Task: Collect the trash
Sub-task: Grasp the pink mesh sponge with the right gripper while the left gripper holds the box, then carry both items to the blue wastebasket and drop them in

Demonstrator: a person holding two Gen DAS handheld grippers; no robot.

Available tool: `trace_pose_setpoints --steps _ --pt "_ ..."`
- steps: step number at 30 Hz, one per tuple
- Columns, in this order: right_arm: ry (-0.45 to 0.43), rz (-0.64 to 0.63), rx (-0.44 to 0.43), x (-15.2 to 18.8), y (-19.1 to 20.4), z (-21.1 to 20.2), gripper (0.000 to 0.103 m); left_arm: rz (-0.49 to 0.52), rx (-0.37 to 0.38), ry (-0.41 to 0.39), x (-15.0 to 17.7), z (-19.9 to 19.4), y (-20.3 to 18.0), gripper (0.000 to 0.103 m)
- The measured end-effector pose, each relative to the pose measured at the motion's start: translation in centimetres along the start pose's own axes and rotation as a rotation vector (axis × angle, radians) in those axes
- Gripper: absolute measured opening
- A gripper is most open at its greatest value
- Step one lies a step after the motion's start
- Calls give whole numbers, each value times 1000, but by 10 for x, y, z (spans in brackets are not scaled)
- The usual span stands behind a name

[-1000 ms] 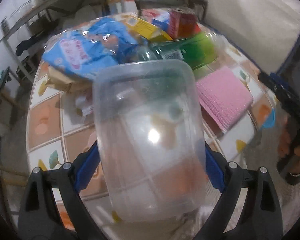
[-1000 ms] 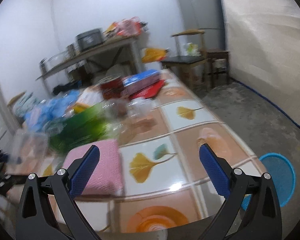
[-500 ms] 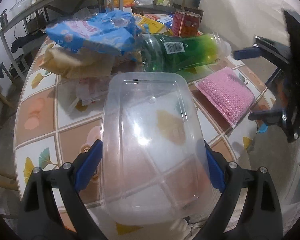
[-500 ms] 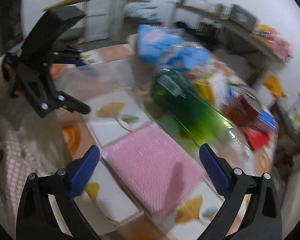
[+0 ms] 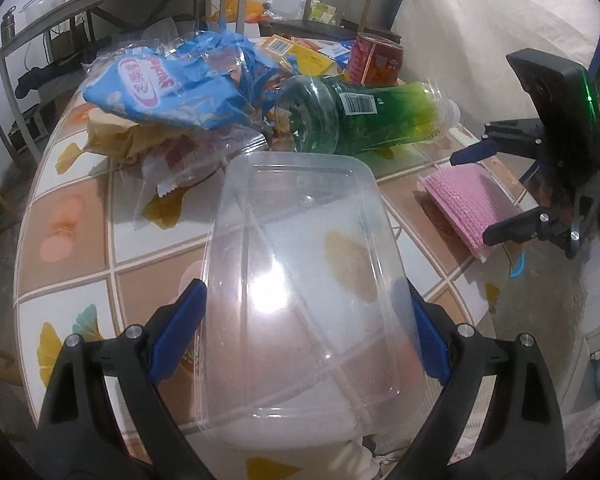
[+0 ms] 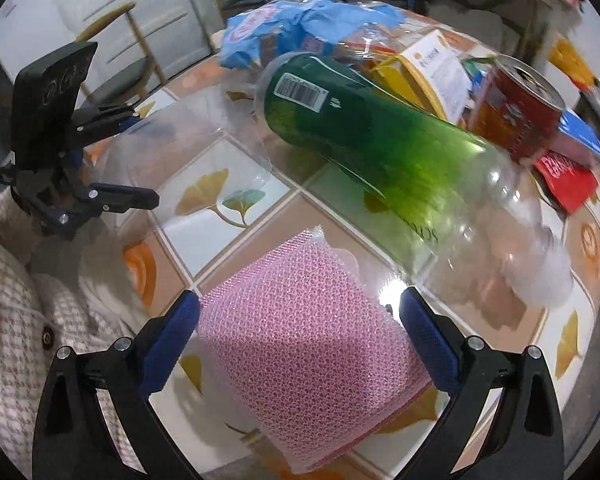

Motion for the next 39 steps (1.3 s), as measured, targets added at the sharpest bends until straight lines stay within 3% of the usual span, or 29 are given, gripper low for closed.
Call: trace_pose_setpoints --steps 6,9,14,17,19,25,28,31,34,37,39 --pt "-4 -21 5 -10 11 -8 97 4 9 -6 0 -1 1 89" --pt "86 -123 27 -12 22 -7 97 9 10 -3 0 -2 2 89" --pt "333 -339 73 2 38 7 97 13 1 11 0 -3 3 89" --pt "406 -429 123 11 37 16 97 22 -2 13 -2 -4 4 89" --pt "404 -418 116 12 30 19 97 27 7 17 -3 -4 4 88" --pt "265 -247 14 16 -3 1 96 7 60 43 -6 -7 8 88" --pt "188 -213 14 26 -6 -15 81 0 84 51 -10 -10 10 87" --pt "75 -124 15 34 -13 -44 80 -10 137 44 -18 -17 5 87" --pt "-145 -6 -16 56 -14 -85 80 -4 258 26 -33 -27 -14 87" --pt "-362 117 -10 88 -13 -123 80 65 357 -2 -51 -36 -46 87" --pt "-543 219 9 128 -8 -156 80 127 418 -9 -60 -41 -71 87"
Point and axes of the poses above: each gripper's, at about its wrist camera, not at the fingertips, and z roughly the way its jaws point, y to its left, x to its underside, the point moved 3 cm from there along z, roughly the way its jaws point, and after that the axes turned 13 degrees about -x, right-handed, at the moved point
